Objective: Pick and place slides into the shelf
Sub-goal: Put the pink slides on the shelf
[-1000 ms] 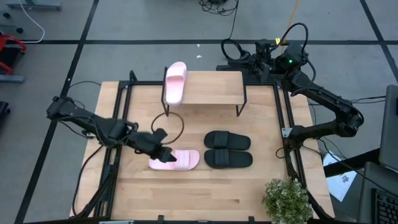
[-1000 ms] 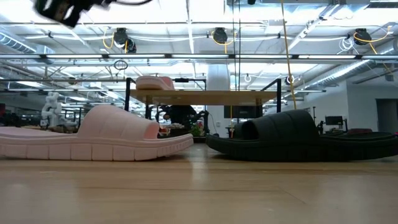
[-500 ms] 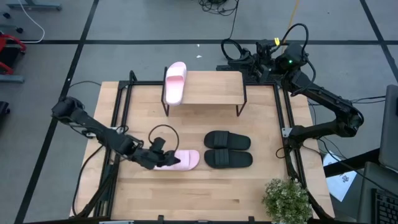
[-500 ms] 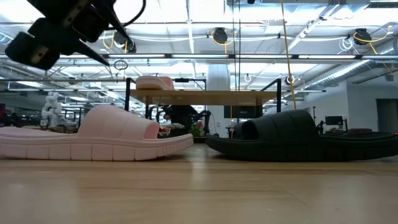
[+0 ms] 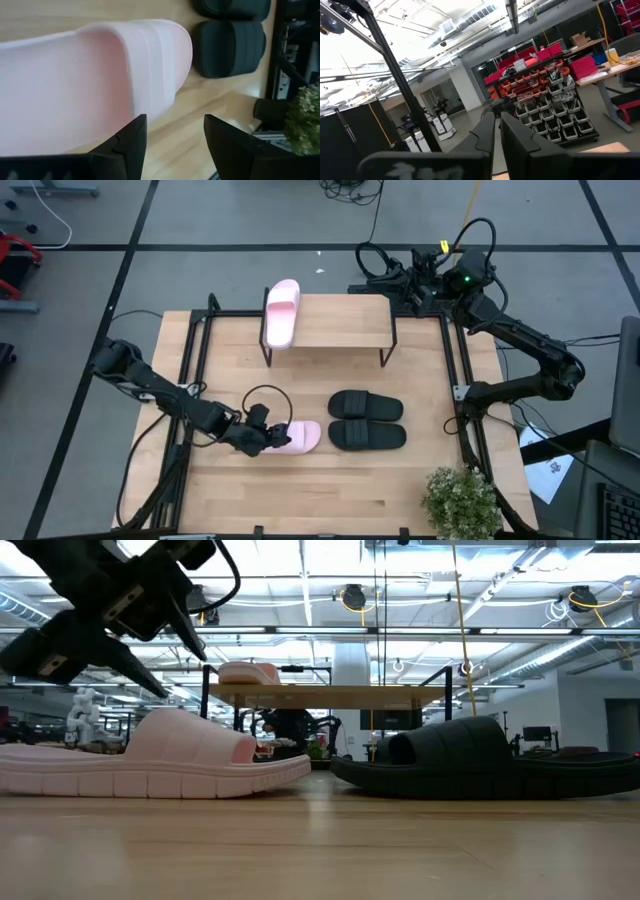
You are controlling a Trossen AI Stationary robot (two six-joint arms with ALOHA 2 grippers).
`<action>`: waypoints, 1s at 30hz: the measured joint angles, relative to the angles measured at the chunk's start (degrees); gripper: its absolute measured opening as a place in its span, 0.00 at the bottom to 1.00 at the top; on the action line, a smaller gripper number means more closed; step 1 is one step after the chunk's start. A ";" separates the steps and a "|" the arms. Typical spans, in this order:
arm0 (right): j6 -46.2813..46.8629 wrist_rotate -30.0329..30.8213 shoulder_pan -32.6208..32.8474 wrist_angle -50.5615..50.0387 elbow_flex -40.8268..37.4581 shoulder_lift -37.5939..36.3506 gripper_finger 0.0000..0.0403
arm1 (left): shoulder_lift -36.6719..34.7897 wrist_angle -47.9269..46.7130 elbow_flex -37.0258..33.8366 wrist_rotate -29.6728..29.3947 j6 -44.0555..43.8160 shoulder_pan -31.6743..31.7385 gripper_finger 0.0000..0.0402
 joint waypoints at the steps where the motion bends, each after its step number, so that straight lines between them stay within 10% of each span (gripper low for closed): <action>1: 0.00 0.00 0.00 0.00 0.00 0.00 0.06 | 0.30 -0.14 0.02 0.00 0.11 0.24 0.48; 30: -1.48 -0.02 0.00 -0.02 0.00 0.00 0.06 | 4.99 -0.14 0.01 2.05 -0.27 3.16 0.48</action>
